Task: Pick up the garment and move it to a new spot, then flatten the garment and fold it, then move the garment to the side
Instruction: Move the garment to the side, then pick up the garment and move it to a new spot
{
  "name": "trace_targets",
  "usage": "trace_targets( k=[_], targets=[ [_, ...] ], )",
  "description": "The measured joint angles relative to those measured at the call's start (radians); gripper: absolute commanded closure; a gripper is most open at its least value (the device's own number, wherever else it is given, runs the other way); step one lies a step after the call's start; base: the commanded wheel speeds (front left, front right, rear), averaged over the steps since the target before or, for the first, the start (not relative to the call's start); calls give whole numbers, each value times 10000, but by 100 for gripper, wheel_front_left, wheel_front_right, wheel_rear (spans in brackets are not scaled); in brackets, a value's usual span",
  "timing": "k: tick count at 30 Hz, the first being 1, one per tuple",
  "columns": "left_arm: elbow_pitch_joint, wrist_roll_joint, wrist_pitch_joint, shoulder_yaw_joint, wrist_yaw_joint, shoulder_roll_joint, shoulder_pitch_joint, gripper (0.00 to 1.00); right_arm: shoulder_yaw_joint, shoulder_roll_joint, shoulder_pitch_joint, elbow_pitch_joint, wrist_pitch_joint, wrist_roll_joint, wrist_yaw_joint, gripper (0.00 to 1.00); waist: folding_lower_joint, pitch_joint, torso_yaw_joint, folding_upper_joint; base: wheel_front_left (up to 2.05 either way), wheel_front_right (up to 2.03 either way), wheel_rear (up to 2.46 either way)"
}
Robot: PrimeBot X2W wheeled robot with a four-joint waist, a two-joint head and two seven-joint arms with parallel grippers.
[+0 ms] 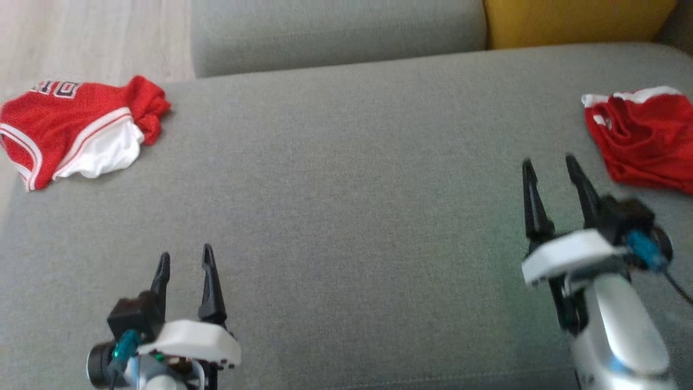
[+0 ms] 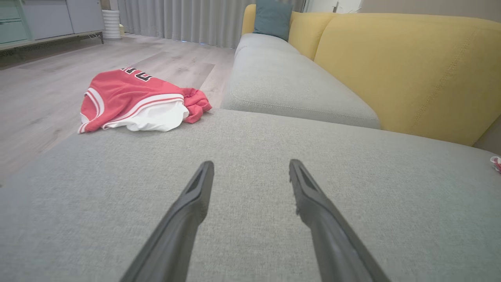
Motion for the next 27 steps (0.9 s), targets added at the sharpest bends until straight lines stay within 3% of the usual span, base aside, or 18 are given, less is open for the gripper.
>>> trace_targets(
  k=[10,27],
  targets=[
    [-73,0,0,-123,25,0,404,0,786,130,2472,-2332,435,1049,0,0,0,-469,282,0,0,0,0],
    [-205,0,0,-370,29,0,603,0,1072,161,3196,-3057,857,1243,0,0,0,-501,284,0,0,0,0]
  ],
)
